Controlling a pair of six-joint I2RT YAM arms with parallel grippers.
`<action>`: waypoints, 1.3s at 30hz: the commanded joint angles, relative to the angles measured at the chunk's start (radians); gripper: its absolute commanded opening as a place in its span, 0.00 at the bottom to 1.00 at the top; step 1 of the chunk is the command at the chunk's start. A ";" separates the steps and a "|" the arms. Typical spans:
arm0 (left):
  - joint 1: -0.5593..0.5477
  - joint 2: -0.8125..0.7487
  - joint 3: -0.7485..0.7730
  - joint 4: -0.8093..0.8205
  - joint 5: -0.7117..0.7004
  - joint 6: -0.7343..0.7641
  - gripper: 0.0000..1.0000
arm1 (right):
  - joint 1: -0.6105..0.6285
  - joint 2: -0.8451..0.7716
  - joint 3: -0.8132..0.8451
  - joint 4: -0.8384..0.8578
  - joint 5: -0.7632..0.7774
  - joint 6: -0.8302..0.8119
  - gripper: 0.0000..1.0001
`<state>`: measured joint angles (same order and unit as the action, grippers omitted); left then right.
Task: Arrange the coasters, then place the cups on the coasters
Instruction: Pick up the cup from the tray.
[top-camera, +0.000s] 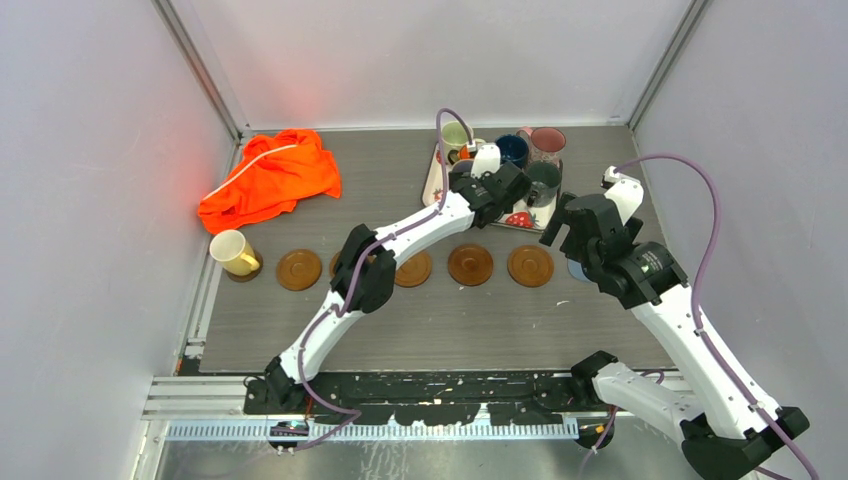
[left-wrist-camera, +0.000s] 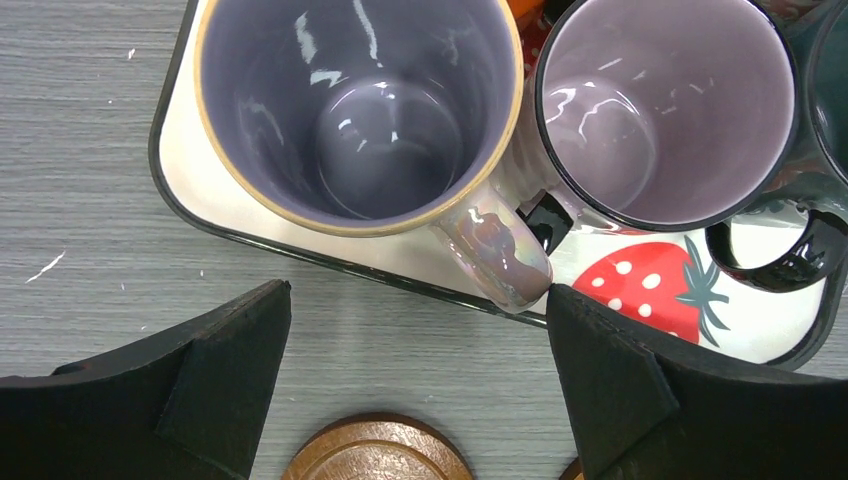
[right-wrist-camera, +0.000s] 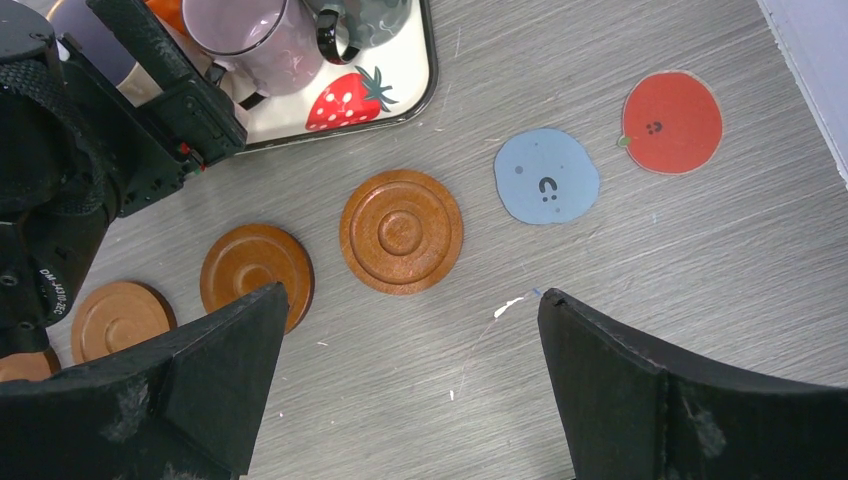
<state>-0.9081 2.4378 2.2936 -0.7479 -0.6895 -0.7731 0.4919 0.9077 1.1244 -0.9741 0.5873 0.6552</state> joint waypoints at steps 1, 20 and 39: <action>0.021 -0.063 -0.011 0.018 -0.030 0.023 0.99 | 0.005 0.000 0.033 0.018 0.009 -0.006 1.00; 0.026 0.024 0.087 0.034 -0.022 0.020 1.00 | 0.004 0.004 0.026 0.009 0.007 -0.016 1.00; 0.044 -0.077 -0.063 0.071 -0.042 0.024 1.00 | 0.004 0.010 0.013 0.012 -0.003 -0.008 1.00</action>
<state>-0.8761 2.4458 2.2707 -0.6830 -0.6804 -0.7589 0.4919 0.9112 1.1244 -0.9741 0.5751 0.6521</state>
